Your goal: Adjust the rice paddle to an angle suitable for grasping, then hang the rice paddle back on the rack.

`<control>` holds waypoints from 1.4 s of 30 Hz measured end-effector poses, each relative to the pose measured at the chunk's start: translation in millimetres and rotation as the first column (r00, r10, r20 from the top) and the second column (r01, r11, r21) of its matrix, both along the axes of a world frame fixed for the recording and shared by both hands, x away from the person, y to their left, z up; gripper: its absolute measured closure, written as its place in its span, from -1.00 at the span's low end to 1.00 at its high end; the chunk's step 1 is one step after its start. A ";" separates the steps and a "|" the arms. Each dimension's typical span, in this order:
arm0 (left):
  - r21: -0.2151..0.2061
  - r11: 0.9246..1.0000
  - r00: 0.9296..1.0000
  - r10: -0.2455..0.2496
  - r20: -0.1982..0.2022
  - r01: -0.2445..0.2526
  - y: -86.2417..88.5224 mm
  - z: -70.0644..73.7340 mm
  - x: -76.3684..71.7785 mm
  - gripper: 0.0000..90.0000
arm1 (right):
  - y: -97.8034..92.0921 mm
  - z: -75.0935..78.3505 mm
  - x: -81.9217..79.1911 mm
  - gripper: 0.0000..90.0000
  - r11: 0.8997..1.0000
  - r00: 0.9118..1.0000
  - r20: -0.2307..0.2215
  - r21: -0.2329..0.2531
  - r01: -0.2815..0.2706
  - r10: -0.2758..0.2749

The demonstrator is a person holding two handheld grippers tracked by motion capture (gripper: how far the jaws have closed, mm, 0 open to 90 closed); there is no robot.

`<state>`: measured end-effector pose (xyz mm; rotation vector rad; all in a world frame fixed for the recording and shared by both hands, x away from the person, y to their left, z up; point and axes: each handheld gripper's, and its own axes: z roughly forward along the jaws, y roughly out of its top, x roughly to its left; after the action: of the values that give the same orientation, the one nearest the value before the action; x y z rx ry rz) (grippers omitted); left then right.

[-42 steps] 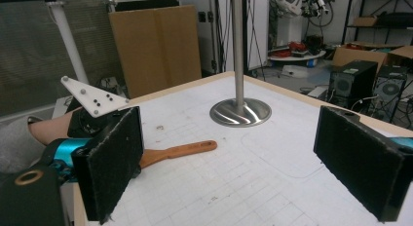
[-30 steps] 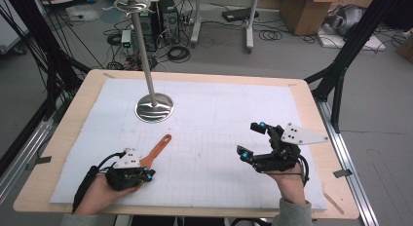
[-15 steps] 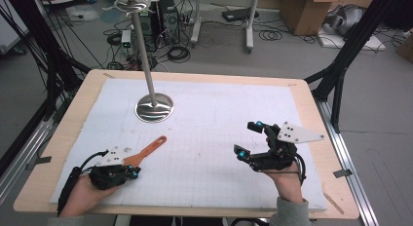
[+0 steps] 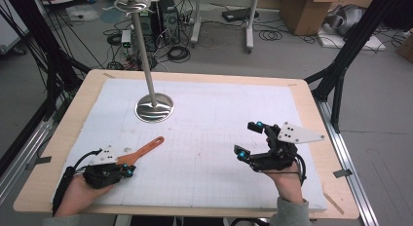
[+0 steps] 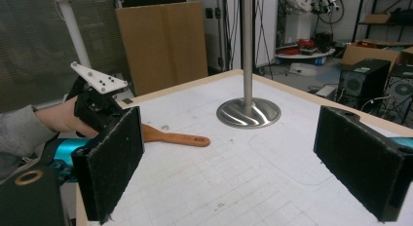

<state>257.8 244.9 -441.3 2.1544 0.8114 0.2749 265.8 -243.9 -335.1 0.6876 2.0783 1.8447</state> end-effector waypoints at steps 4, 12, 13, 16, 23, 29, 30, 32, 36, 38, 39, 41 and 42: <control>-0.002 1.000 1.000 0.004 0.014 -0.004 -3.4 1.8 4.1 0.99 | -1.9 -0.3 -1.7 -0.78 1.000 1.000 0.002 -0.003 0.006 -0.006; -0.032 0.997 0.997 0.065 0.049 -0.063 -3.7 8.2 15.6 0.75 | -7.5 -3.6 -8.0 -0.78 1.000 1.000 -0.017 -0.018 0.020 -0.020; -0.037 0.997 0.996 0.068 0.058 -0.066 -4.3 9.8 16.9 0.73 | -8.6 -3.9 -8.3 -0.78 0.999 1.000 -0.011 -0.024 0.025 -0.025; -0.044 0.997 0.994 0.070 0.083 -0.067 -7.0 15.5 20.4 0.59 | -12.5 -4.9 -11.3 -0.78 0.999 0.999 -0.016 -0.030 0.029 -0.029; -0.036 0.997 0.990 0.067 0.123 -0.063 -14.9 27.8 29.6 0.16 | -20.5 -7.9 -14.9 -0.78 0.998 0.998 -0.030 -0.035 0.049 -0.050; -0.023 0.999 0.981 0.030 0.193 -0.026 -20.4 38.3 31.8 -0.37 | -24.1 -8.5 -19.7 -0.78 0.997 0.998 -0.033 -0.049 0.056 -0.057; -0.018 1.000 0.980 0.021 0.197 -0.017 -21.0 38.7 32.2 -0.46 | -25.2 -8.6 -19.7 -0.78 0.997 0.998 -0.021 -0.049 0.055 -0.057; -0.008 1.000 0.981 0.017 0.196 -0.016 -21.3 39.1 33.4 -0.58 | -27.1 -8.3 -21.2 -0.78 0.997 0.998 -0.027 -0.044 0.061 -0.062; 0.011 1.000 0.985 0.015 0.172 -0.017 -19.5 34.3 37.6 -0.61 | -28.4 -8.4 -22.6 -0.78 0.997 0.998 -0.027 -0.043 0.063 -0.065; 0.015 1.000 0.988 0.021 0.153 -0.023 -18.2 30.2 39.3 -0.61 | -28.2 -8.4 -22.4 -0.78 0.997 0.998 -0.028 -0.047 0.057 -0.058; 0.016 1.000 0.989 0.020 0.145 -0.023 -17.2 28.1 40.5 -0.61 | -28.2 -8.4 -22.2 -0.78 0.997 0.998 -0.029 -0.048 0.058 -0.059; 0.024 0.999 0.990 0.018 0.138 -0.021 -16.7 24.7 43.4 -0.60 | -28.7 -9.1 -20.8 -0.78 0.997 0.998 -0.025 -0.050 0.057 -0.058; 0.028 0.999 0.991 0.016 0.134 -0.020 -16.9 23.4 45.1 -0.59 | -28.6 -9.4 -21.2 -0.78 0.997 0.998 -0.035 -0.048 0.058 -0.059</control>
<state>302.8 228.0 -417.9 2.1310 0.7545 0.4382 244.6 -272.5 -344.5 0.7677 2.0938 1.7595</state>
